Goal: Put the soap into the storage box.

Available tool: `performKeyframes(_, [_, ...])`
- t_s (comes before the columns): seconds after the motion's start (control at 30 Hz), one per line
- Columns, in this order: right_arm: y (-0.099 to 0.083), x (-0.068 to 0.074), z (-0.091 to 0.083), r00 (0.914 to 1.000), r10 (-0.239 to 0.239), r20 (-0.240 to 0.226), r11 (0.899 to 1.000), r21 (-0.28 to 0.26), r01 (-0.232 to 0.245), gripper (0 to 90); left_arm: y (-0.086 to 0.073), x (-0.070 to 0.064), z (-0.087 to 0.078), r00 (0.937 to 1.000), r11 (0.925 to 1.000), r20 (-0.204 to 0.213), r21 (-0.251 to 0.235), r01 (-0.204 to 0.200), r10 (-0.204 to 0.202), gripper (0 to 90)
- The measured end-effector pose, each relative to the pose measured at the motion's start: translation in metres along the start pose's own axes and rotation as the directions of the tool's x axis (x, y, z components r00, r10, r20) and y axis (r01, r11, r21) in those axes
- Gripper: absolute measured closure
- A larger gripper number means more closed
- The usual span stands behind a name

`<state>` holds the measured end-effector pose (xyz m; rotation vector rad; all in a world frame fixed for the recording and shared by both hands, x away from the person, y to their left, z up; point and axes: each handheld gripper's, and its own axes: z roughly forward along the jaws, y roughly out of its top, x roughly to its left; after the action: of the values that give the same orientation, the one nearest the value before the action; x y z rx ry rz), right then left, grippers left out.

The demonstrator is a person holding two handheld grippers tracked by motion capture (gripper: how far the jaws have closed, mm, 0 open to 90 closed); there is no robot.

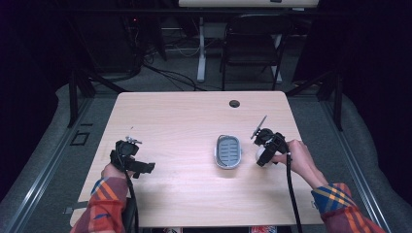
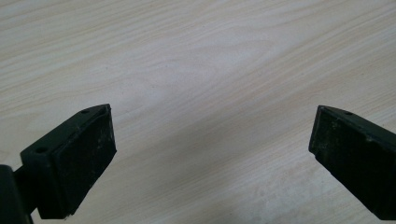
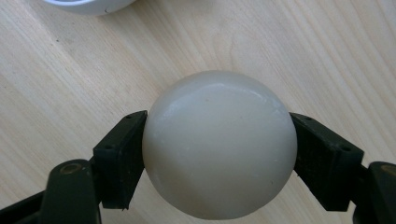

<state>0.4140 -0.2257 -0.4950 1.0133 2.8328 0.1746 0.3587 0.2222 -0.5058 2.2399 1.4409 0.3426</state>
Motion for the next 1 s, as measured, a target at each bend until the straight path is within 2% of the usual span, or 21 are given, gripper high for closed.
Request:
performKeyframes(0.1, [0.003,0.001,-0.001,0.9999,-0.012,0.003,1.0,0.005,0.012,23.9,0.0,0.0,0.0,1.0,1.0,0.0,0.0,-0.002,0.002,0.4])
performKeyframes(0.17, [0.004,0.002,0.0,1.0,-0.005,-0.007,1.0,-0.013,0.005,23.9,0.0,0.0,0.0,1.0,1.0,0.0,0.001,-0.002,0.002,0.4])
performKeyframes(0.2, [0.006,0.001,-0.001,0.9998,-0.019,0.005,1.0,0.01,0.019,23.9,0.0,0.0,0.0,1.0,1.0,0.001,0.003,-0.003,0.003,0.4])
performKeyframes(0.27, [0.009,0.003,-0.001,0.9998,-0.011,-0.018,1.0,-0.007,0.01,23.9,0.0,0.0,0.001,1.0,1.0,-0.001,0.003,-0.006,0.006,0.4])
performKeyframes(0.33, [0.013,0.003,-0.002,0.9996,-0.027,-0.008,1.0,0.003,0.027,23.9,0.0,0.0,0.001,0.9999,0.9999,0.0,0.004,-0.01,0.01,0.3])
performKeyframes(0.5, [0.019,0.004,-0.003,0.9995,-0.027,-0.017,1.0,-0.012,0.027,23.9,0.0,0.0,0.001,1.0,1.0,0.001,0.004,-0.009,0.009,0.3])
performKeyframes(0.53, [0.023,0.003,-0.005,0.9991,-0.04,-0.015,0.999,-0.007,0.04,23.9,0.0,0.0,0.001,1.0,0.9999,0.002,0.005,-0.009,0.009,0.3])
performKeyframes(0.7, [0.028,0.003,-0.007,0.9993,-0.032,-0.021,0.999,-0.021,0.031,23.9,0.0,-0.001,0.001,1.0,0.9999,0.005,0.008,-0.008,0.008,0.3])
performKeyframes(0.8, [0.034,0.003,-0.009,0.9986,-0.05,-0.015,0.999,-0.003,0.05,23.9,0.0,-0.001,0.001,0.9999,0.9999,0.004,0.01,-0.01,0.009,0.3])
performKeyframes(0.97, [0.036,0.002,-0.012,0.9982,-0.049,-0.033,0.999,-0.015,0.049,23.9,0.001,-0.001,0.003,0.9999,0.9998,0.004,0.015,-0.012,0.011,0.3])
performKeyframes(1.0, [0.038,0.0,-0.014,0.9983,-0.053,-0.025,0.999,-0.015,0.052,23.9,0.001,-0.001,0.003,0.9999,0.9998,0.003,0.014,-0.011,0.01,0.3])
